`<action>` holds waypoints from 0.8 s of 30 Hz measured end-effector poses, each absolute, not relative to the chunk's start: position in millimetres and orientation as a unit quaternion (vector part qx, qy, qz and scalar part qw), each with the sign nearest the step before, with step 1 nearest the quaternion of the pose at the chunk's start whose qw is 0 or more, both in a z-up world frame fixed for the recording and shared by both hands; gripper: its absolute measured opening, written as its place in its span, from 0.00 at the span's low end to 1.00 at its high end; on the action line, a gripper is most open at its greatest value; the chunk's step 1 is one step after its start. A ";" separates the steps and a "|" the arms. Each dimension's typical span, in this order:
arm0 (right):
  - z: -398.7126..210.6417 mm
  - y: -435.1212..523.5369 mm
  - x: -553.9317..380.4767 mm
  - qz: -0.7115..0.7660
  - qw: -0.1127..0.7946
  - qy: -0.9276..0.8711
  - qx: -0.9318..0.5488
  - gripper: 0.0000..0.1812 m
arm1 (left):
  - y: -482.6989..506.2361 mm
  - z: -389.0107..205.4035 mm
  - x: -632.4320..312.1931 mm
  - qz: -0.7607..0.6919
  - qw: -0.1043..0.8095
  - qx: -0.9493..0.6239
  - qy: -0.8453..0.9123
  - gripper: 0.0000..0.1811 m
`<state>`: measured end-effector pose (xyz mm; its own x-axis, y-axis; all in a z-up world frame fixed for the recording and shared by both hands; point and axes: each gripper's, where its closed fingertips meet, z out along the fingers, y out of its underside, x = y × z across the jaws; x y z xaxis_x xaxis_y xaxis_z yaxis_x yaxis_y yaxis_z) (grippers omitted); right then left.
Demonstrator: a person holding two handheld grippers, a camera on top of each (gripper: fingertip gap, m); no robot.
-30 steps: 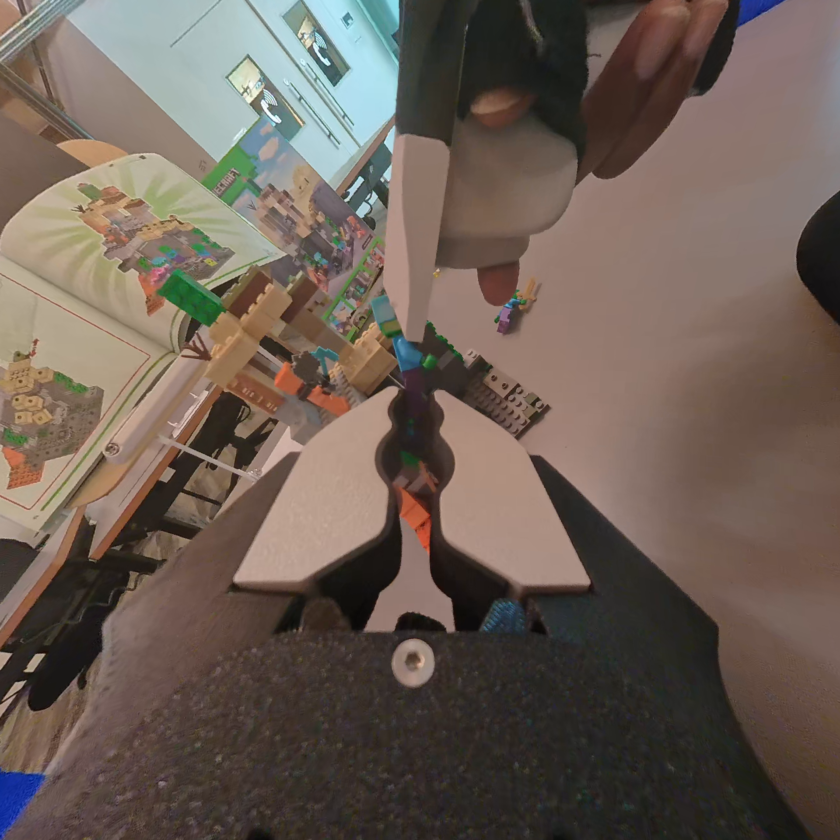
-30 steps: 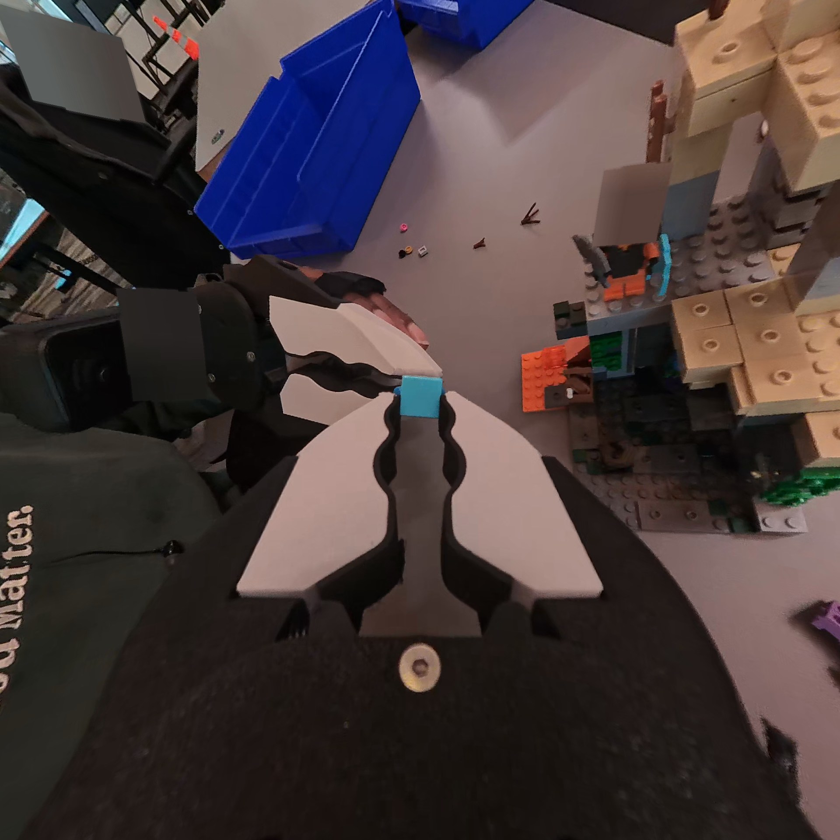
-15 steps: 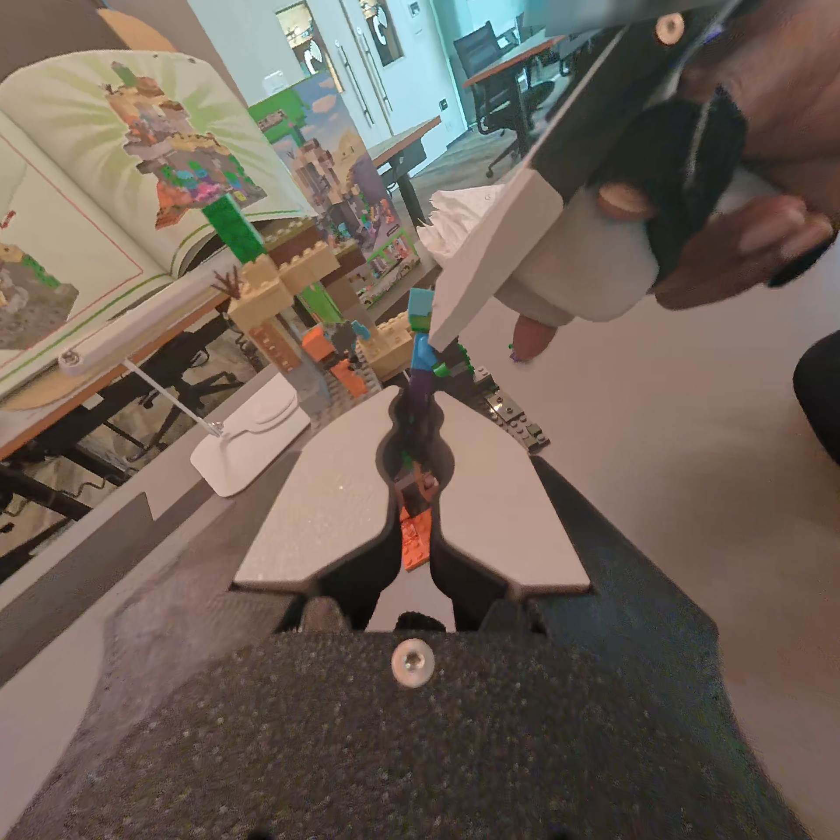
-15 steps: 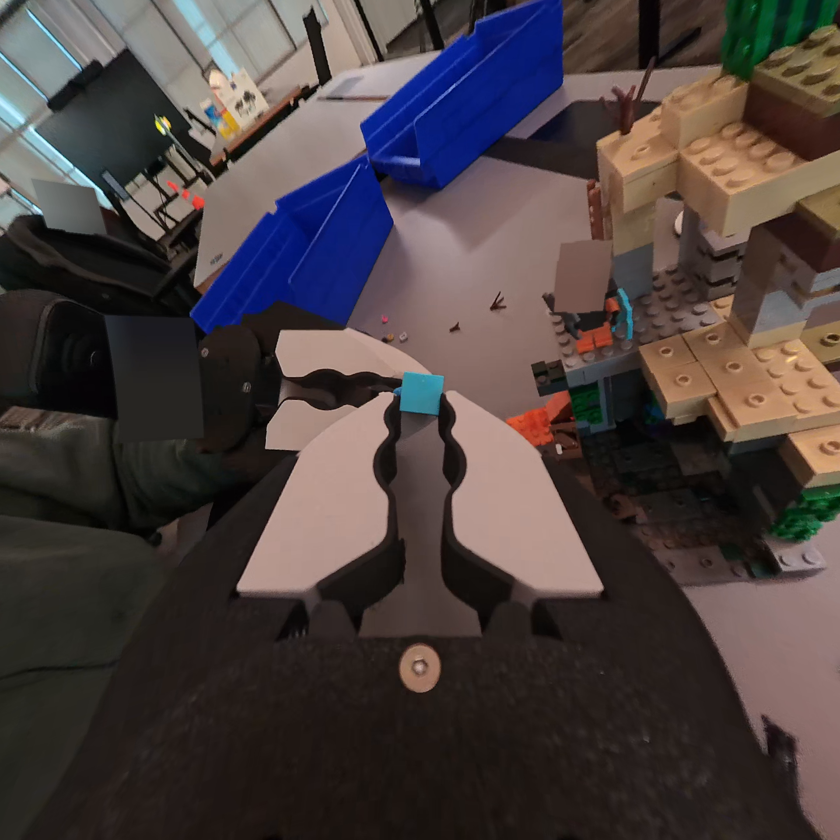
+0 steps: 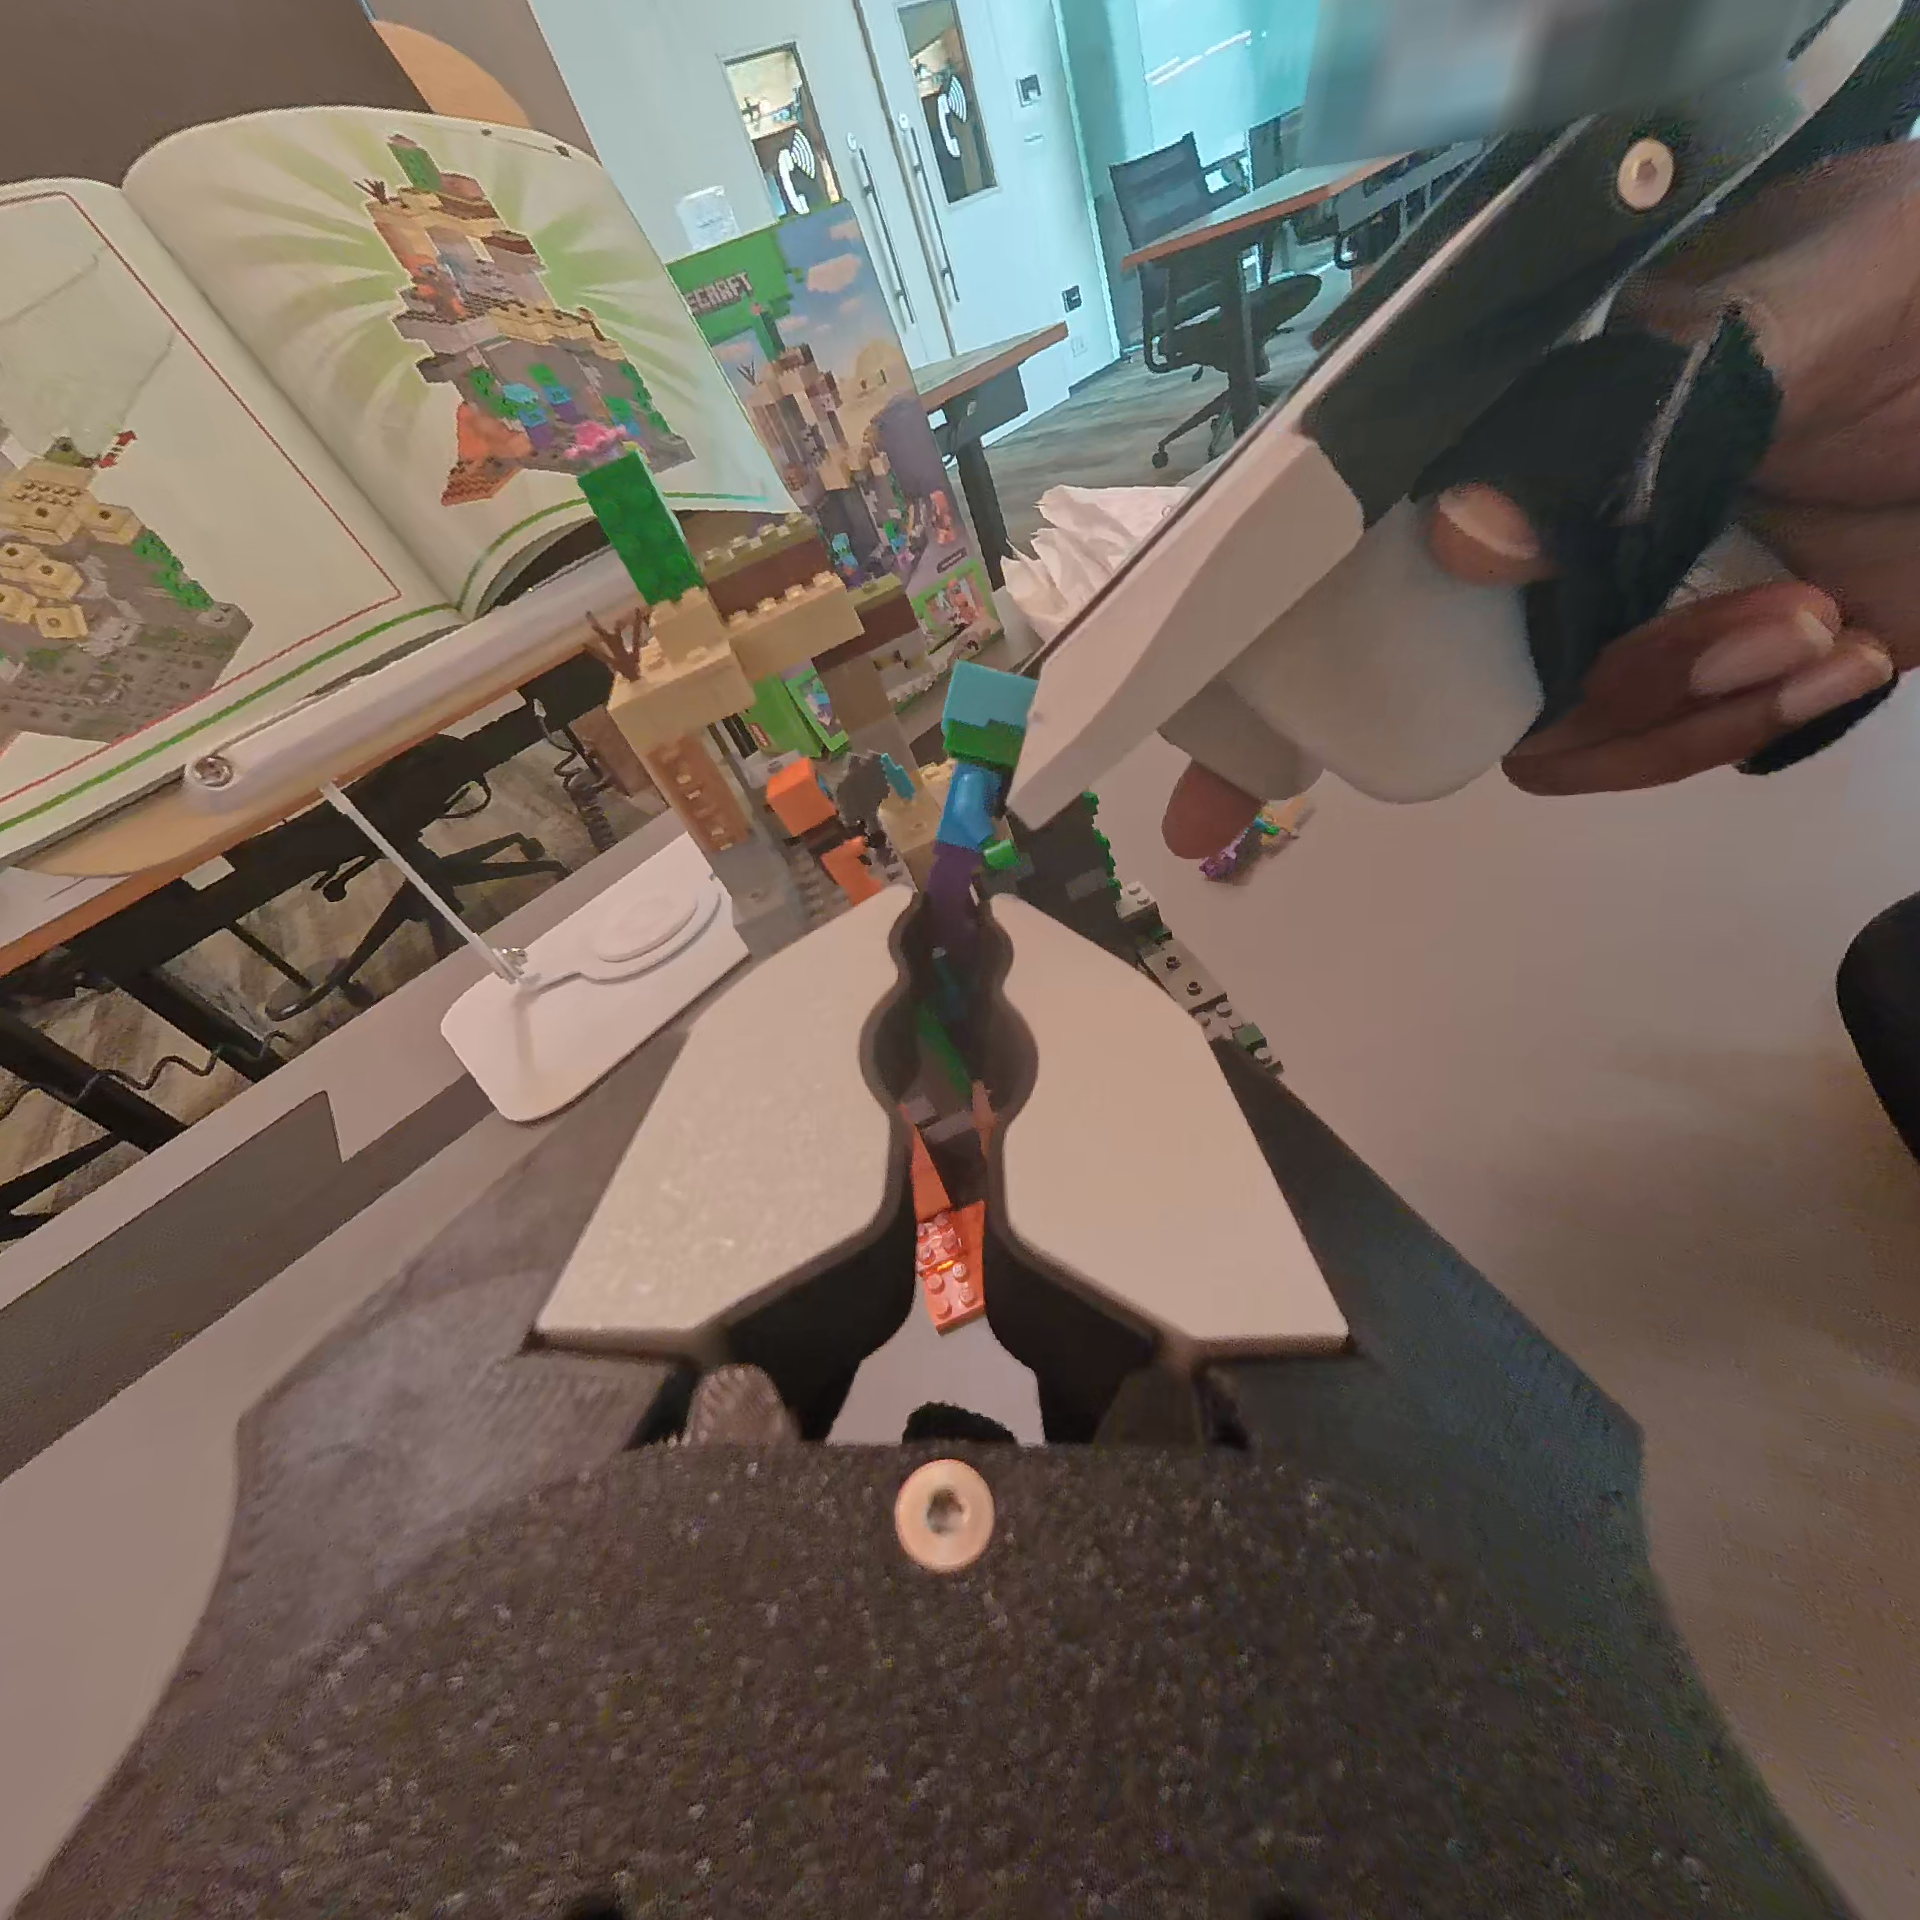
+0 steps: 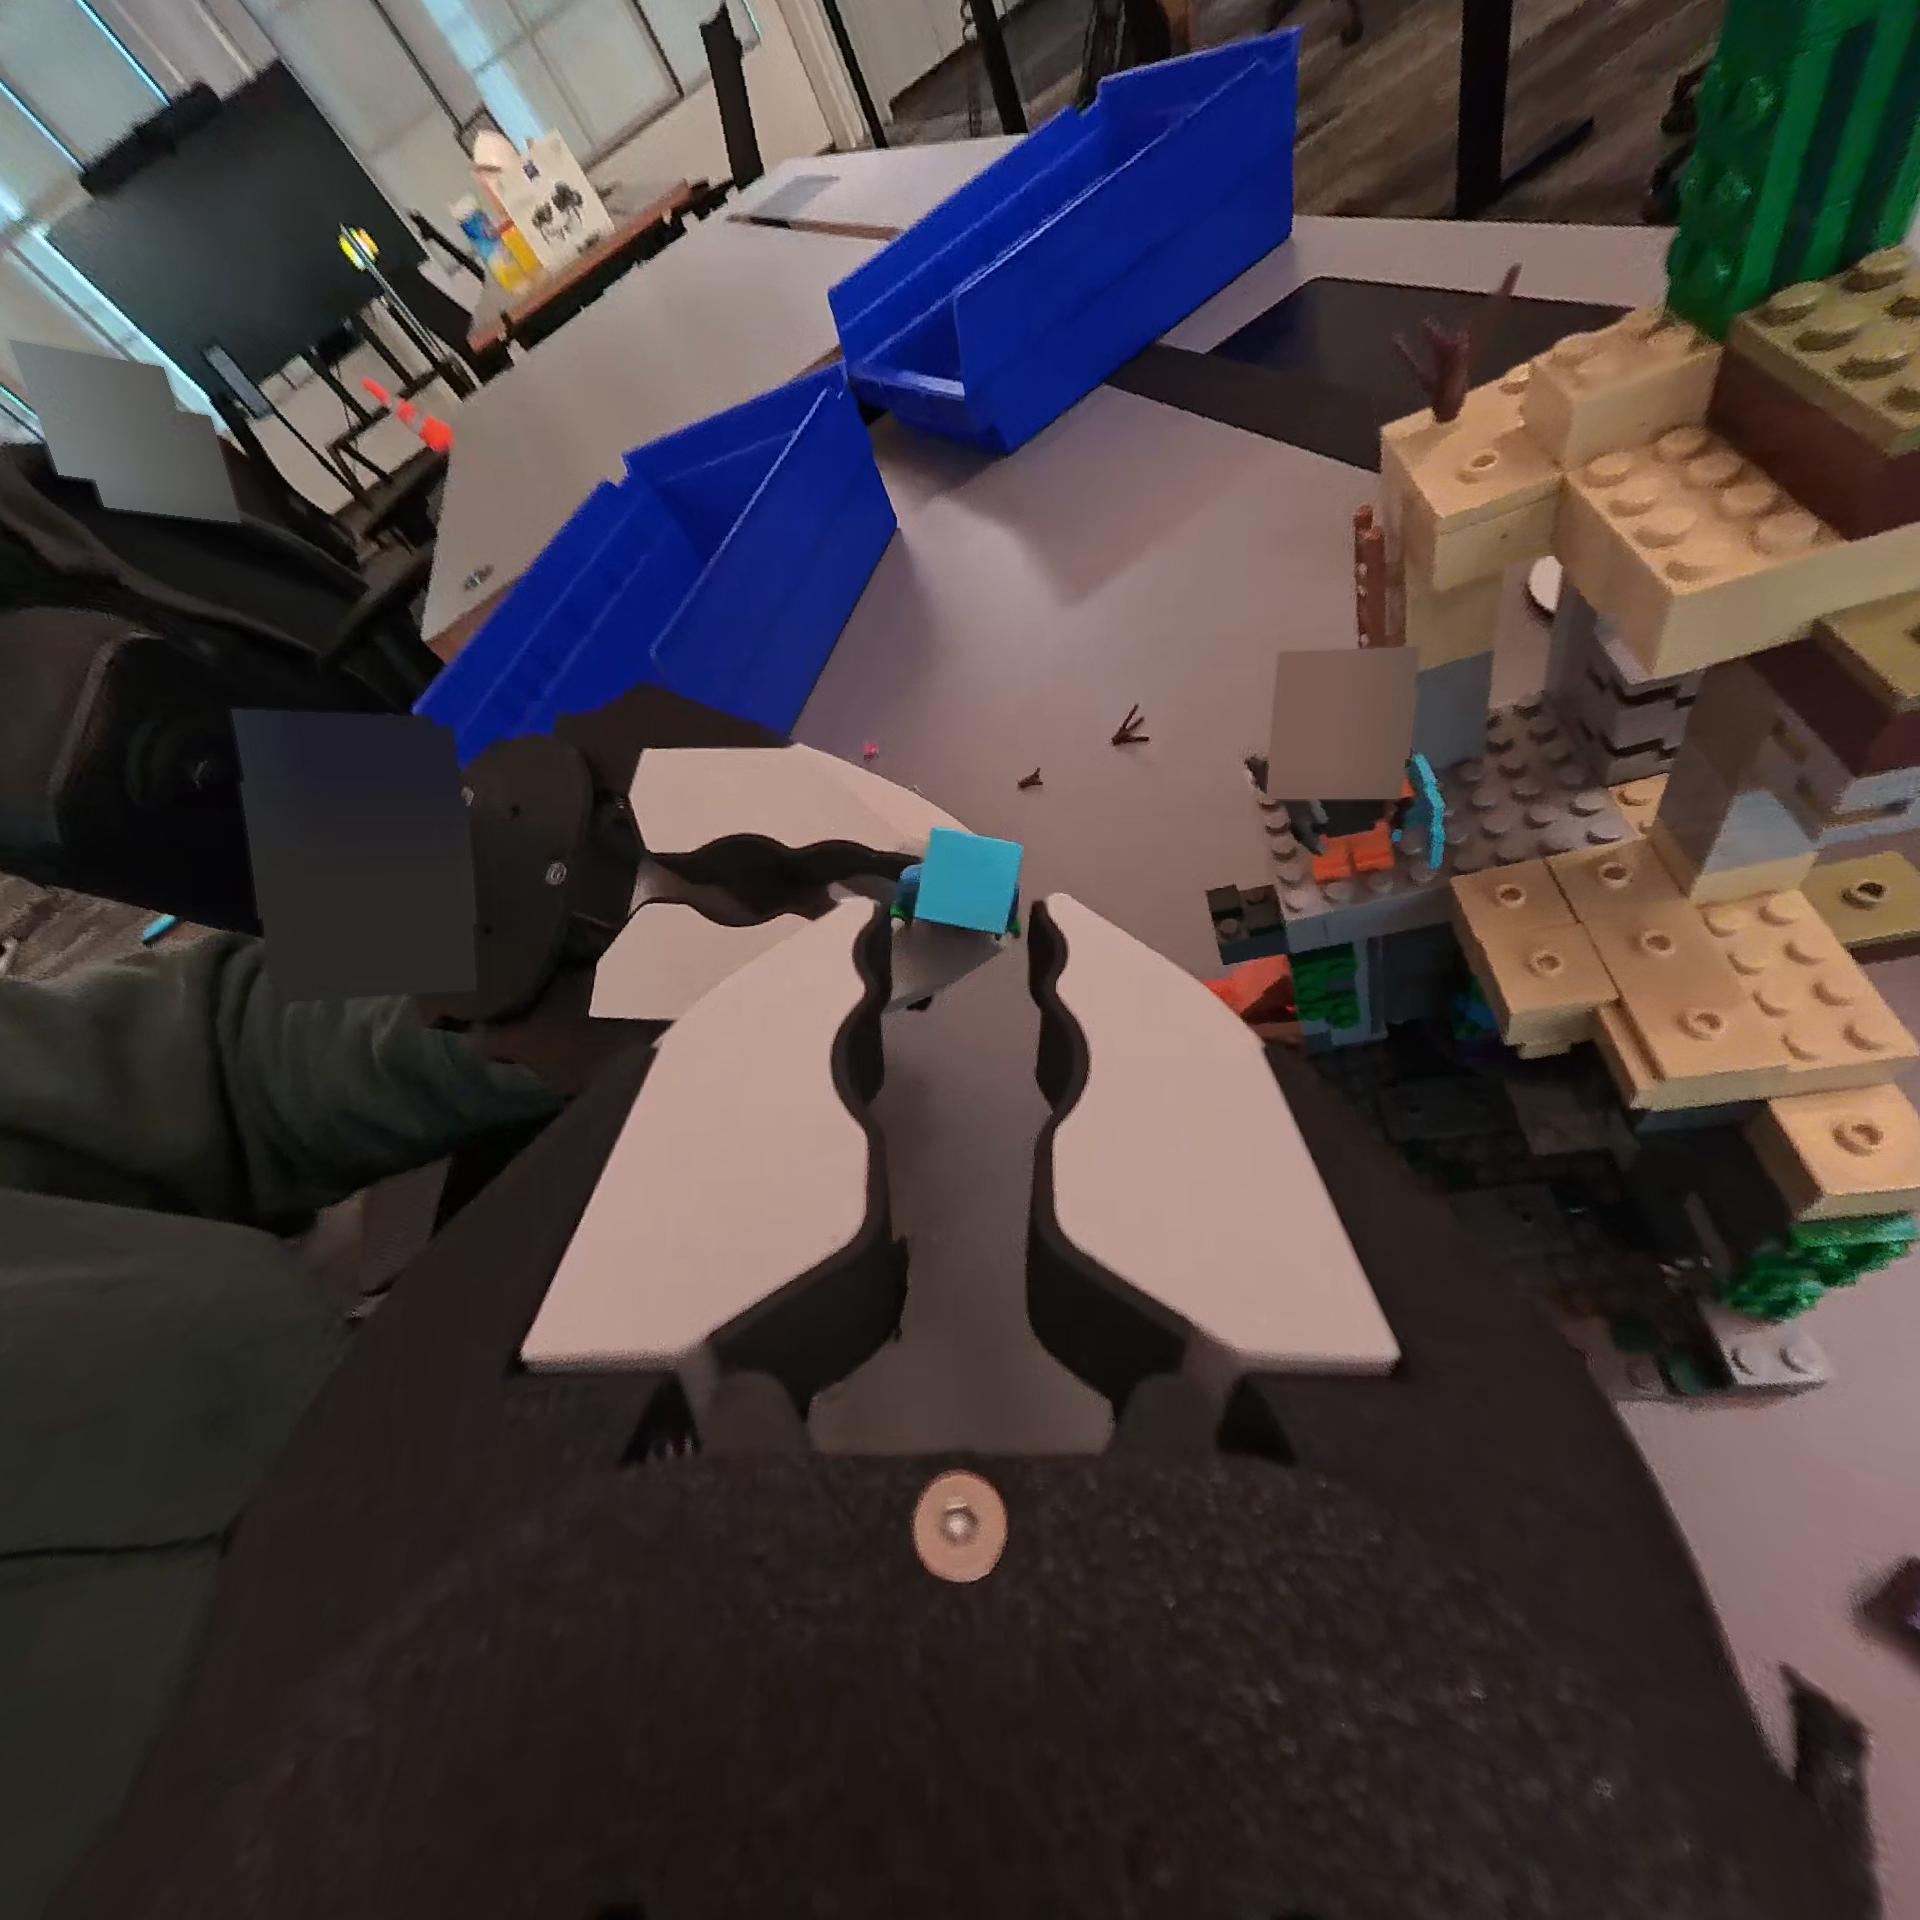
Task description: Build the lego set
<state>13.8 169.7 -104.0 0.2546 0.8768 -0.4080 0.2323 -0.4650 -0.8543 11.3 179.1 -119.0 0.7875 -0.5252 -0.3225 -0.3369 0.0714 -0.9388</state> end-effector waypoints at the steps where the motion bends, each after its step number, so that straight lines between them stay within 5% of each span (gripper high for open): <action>1: -103.8 169.4 13.1 0.469 0.343 -0.392 -0.713 0.13 | 180.1 -119.6 11.7 -0.069 0.658 -0.678 0.321 0.04; 19: -119.3 192.2 17.2 0.455 0.359 -0.369 -0.726 0.09 | 198.2 -140.2 8.7 -0.036 0.643 -0.678 0.354 0.04; 24: -146.8 214.5 35.9 0.371 0.373 -0.418 -0.741 0.08 | 196.0 -153.0 9.2 -0.074 0.613 -0.694 0.369 0.18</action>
